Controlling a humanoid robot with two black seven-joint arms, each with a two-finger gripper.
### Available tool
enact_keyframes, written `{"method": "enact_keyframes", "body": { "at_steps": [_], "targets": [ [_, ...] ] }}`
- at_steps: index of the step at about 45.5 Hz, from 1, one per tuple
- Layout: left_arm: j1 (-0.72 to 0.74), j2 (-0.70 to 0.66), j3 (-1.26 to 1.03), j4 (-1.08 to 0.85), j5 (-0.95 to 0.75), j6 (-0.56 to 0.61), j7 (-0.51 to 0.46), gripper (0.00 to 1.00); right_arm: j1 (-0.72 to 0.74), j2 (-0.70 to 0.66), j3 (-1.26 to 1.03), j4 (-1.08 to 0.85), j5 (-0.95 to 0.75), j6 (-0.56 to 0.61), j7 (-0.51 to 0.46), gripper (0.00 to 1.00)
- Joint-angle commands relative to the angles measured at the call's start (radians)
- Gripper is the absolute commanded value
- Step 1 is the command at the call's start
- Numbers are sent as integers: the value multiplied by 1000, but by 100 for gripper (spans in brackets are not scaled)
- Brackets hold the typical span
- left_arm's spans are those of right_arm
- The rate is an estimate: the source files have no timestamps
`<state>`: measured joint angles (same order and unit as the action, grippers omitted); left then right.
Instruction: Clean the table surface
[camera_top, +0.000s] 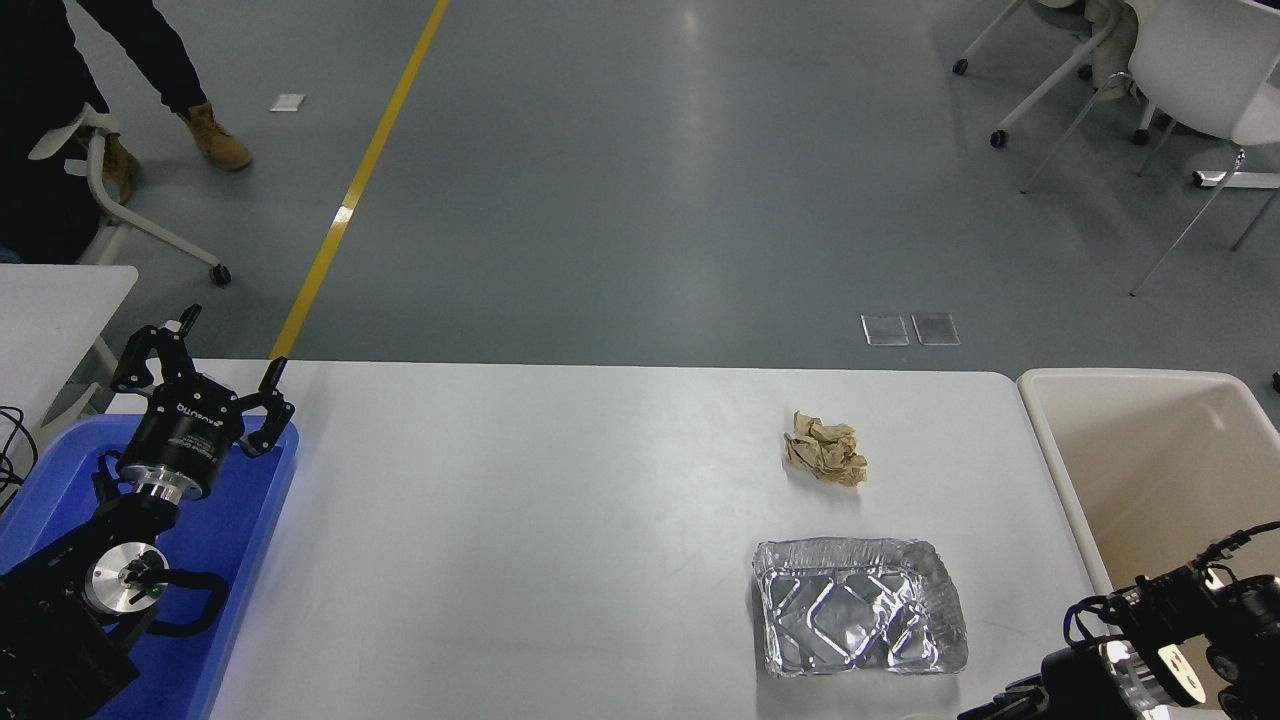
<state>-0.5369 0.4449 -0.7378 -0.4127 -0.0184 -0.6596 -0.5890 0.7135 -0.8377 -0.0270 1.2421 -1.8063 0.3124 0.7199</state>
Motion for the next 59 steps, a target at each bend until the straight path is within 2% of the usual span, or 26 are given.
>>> {"method": "enact_keyframes", "body": {
  "at_steps": [1, 4, 10, 28, 47, 59],
  "targets": [
    [0, 0, 0, 0, 0, 0, 0, 100, 3, 6, 7, -15, -42, -1, 1, 43],
    [0, 0, 0, 0, 0, 0, 0, 100, 3, 6, 12, -23, -65, -1, 3, 31],
    [0, 0, 0, 2, 0, 0, 0, 100, 4, 5, 13, -23, -70, -1, 3, 27],
    [0, 0, 0, 0, 0, 0, 0, 100, 4, 3, 13, -23, -74, 1, 4, 0],
    [0, 0, 0, 0, 0, 0, 0, 100, 26, -3, 13, -23, -74, 1, 7, 0],
    [0, 0, 0, 0, 0, 0, 0, 100, 107, -21, 4, -23, -65, -1, 7, 0]
  ]
}}
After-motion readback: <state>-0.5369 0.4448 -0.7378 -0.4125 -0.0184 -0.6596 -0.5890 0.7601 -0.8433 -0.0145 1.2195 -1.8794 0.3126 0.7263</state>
